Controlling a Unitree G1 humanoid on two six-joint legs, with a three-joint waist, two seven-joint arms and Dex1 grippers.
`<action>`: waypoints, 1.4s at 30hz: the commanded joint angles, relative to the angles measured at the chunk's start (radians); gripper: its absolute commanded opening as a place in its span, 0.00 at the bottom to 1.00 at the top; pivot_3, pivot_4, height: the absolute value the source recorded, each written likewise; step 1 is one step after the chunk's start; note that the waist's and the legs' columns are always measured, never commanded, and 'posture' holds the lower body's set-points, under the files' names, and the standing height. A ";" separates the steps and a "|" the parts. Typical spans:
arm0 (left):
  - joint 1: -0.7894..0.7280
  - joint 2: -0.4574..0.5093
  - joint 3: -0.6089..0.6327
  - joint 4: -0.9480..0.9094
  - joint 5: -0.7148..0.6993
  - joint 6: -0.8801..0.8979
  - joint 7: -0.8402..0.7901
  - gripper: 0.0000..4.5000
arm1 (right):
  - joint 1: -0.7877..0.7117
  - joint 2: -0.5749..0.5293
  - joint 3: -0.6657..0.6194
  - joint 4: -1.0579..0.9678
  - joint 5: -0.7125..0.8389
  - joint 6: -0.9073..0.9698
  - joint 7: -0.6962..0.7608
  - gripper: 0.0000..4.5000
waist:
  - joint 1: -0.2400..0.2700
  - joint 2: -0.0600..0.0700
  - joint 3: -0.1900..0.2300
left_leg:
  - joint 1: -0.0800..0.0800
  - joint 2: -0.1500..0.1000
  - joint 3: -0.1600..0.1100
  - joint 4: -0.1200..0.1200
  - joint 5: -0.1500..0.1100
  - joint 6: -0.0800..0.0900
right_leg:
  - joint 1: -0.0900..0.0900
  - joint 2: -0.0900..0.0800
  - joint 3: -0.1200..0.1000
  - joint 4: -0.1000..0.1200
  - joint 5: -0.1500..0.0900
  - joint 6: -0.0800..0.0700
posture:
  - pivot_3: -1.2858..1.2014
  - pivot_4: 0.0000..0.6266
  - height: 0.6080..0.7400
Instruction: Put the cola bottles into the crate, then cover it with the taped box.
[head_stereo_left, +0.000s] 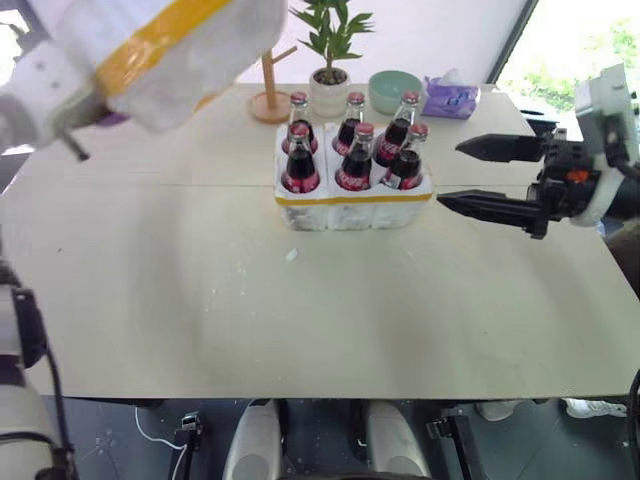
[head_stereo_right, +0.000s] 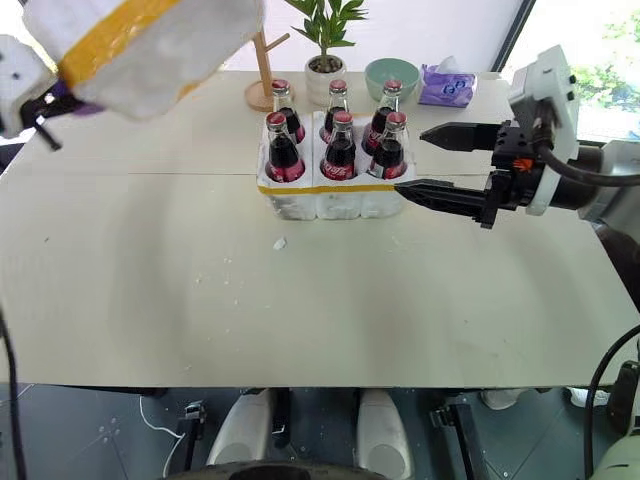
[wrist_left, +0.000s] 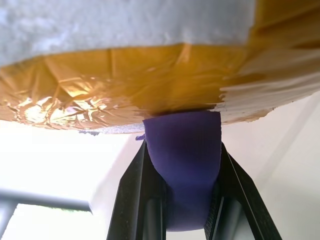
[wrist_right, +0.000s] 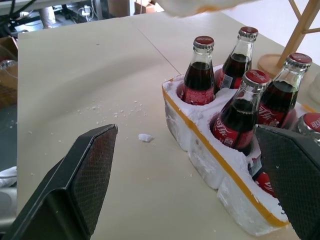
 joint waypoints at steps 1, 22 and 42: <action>-0.063 -0.032 -0.040 -0.088 0.094 -0.159 0.157 0.09 | -0.005 0.003 -0.025 -0.016 0.005 -0.014 -0.025 1.00 | 0.001 0.000 0.000 | 0.000 0.000 0.000 0.000 0.000 0.000 | 0.000 0.000 0.000 0.000 0.000 0.000 | 0.52 0.24 1.00; -0.106 -0.210 -0.348 -0.071 0.567 -0.372 0.632 0.09 | 0.289 0.017 -0.196 -0.139 0.051 0.021 -0.157 1.00 | 0.001 0.000 0.000 | 0.001 -0.001 -0.001 0.001 0.000 0.000 | 0.002 0.001 0.001 0.000 0.001 0.002 | 0.52 0.24 1.00; 0.276 -0.049 -0.256 -0.437 0.521 -0.321 0.574 0.73 | 0.268 0.035 -0.140 -0.072 0.043 -0.016 -0.206 1.00 | -0.005 0.000 0.000 | 0.002 -0.001 -0.001 0.000 0.000 0.000 | 0.002 0.001 0.001 0.000 0.001 0.002 | 0.52 0.24 1.00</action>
